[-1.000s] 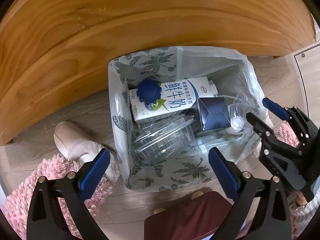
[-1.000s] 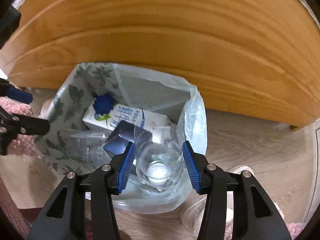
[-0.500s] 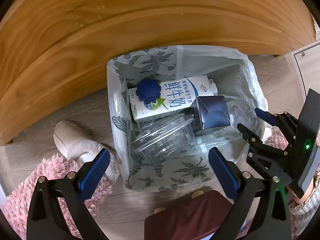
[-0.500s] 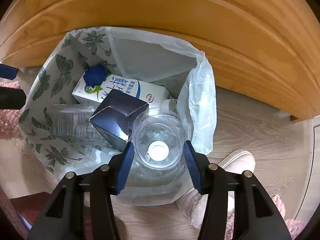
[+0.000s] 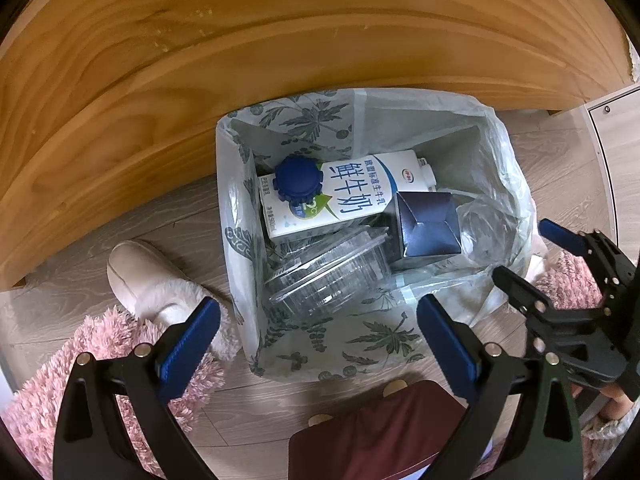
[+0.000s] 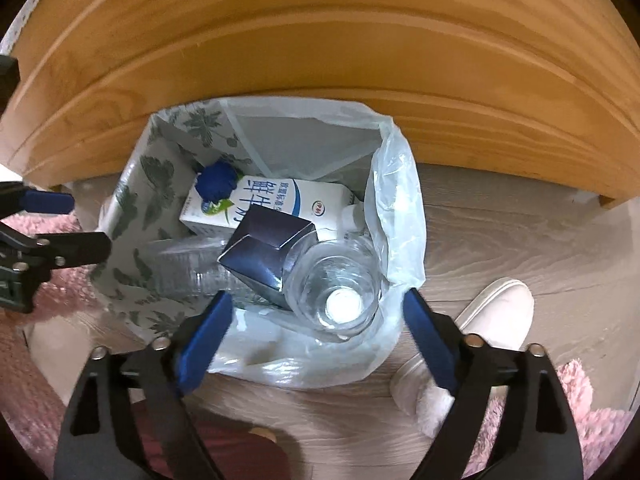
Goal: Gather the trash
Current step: 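Open the left tool to drop the cap while the right tool releases the cup, then lift both open tools out of the bin toward the bed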
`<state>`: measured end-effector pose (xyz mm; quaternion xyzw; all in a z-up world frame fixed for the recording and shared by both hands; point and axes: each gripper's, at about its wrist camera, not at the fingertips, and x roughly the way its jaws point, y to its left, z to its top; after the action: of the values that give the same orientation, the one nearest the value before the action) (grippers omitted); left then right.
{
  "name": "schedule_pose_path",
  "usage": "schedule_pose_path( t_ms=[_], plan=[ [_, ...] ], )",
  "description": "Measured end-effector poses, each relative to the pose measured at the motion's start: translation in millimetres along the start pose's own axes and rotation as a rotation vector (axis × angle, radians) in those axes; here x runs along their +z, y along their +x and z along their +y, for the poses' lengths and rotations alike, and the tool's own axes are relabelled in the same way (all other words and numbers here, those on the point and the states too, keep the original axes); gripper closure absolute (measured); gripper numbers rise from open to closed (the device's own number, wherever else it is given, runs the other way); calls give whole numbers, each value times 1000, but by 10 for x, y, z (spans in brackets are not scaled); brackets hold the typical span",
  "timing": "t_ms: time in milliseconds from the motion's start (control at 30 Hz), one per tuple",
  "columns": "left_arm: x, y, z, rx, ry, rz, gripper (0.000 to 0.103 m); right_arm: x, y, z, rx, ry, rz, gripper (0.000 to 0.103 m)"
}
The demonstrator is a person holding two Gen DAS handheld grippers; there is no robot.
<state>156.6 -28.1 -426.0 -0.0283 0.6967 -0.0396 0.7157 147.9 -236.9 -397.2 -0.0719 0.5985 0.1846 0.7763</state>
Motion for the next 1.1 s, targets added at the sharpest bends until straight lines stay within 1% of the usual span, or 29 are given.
schedule_pose_path(
  t_ms=[67,133,267,533,700,767,933,1100],
  plan=[
    [3,-5,2,0,0,1,7,-11,-57,-16,4,9,-11,17],
    [7,-16,5,-2,-1,-2,7,-13,-90,-9,3,17,-25,12],
    [13,-40,5,-6,1,-7,7,4,-151,7,-2,11,-51,8],
    [22,-107,15,-28,-6,-22,7,8,-334,12,-9,17,-110,8],
    [26,-153,13,-43,-12,-41,7,31,-435,2,-27,27,-145,8],
    [32,-206,16,-50,-17,-68,7,38,-474,0,-35,31,-156,8],
    [48,-486,7,-79,-31,-210,7,41,-597,-14,-42,44,-195,8],
    [23,-745,-61,-81,-8,-340,7,30,-786,-10,-49,47,-252,8]
  ],
)
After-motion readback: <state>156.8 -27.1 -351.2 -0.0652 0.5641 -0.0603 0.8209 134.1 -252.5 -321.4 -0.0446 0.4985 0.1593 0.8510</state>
